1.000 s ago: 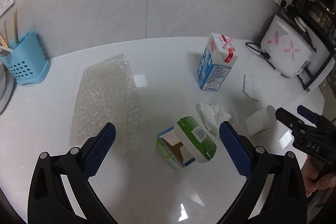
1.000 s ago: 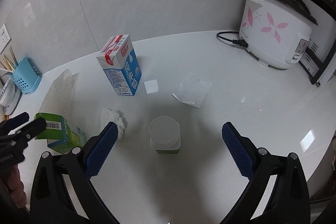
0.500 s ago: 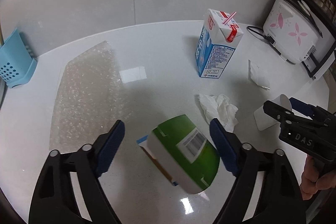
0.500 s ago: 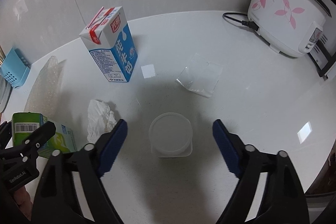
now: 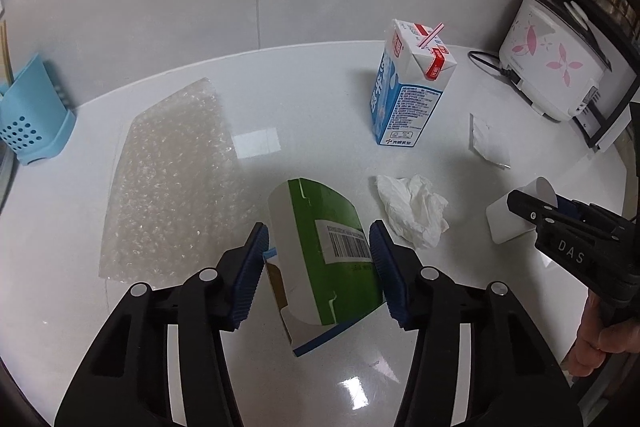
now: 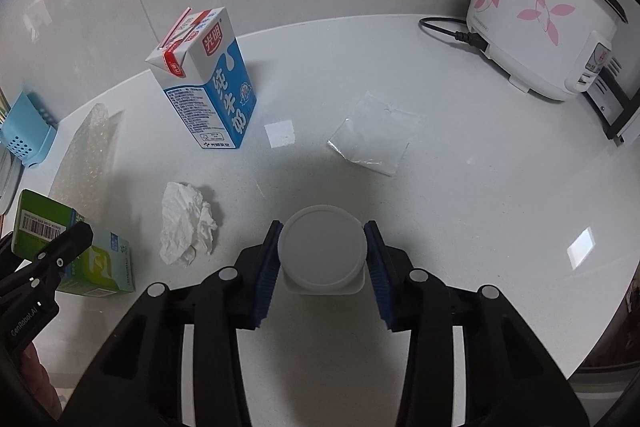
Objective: Collect trash
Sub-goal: 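Lift the carton and container off the counter with both tools, then carry the carton and container down over the trash bin, then open the right tool to drop the white container into the bin, then lower the green carton into the bin and open the left tool, then raise both open tools back up over the counter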
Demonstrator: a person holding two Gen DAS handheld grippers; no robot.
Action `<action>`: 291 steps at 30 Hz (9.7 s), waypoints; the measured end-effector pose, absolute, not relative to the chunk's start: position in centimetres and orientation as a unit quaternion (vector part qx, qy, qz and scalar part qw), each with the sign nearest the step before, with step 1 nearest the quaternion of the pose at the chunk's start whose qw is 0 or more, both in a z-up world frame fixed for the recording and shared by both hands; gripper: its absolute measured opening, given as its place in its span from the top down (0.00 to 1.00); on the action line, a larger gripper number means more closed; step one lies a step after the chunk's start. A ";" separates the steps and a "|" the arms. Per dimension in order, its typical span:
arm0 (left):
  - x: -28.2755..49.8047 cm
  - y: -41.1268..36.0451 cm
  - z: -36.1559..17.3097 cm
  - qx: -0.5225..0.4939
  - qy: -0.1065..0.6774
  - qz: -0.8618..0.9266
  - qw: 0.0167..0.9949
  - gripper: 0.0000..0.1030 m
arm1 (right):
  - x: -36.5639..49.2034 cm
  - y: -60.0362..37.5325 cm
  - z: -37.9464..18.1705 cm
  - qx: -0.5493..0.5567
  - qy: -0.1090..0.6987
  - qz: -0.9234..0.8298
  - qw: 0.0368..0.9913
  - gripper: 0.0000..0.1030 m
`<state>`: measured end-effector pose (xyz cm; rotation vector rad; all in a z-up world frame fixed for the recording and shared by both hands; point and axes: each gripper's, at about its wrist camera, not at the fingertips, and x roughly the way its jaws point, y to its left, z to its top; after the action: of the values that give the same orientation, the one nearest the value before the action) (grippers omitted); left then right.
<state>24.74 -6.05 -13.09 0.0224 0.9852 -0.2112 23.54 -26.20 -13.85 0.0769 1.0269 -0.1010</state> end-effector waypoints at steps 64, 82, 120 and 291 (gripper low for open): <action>8.1 -3.1 -8.2 -0.010 0.449 -0.034 0.893 0.51 | 9.0 -24.4 -8.3 -0.001 0.436 0.035 0.899 0.62; 0.4 -3.4 -8.3 -0.016 0.452 -0.033 0.891 0.51 | 2.4 -22.8 -8.0 -0.018 0.428 0.078 0.900 0.62; -9.2 -4.9 -14.2 -0.003 0.500 -0.040 0.865 0.51 | -7.3 -22.1 -14.7 -0.033 0.478 0.126 0.869 0.62; 9.7 4.8 -6.5 -0.066 0.484 -0.012 0.873 0.06 | 11.9 -21.8 -5.8 -0.003 0.412 0.024 0.911 0.08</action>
<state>9.74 4.76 -6.53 -0.1388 1.0104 -0.0260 11.88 -21.83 -5.76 -0.0061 0.8503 0.0494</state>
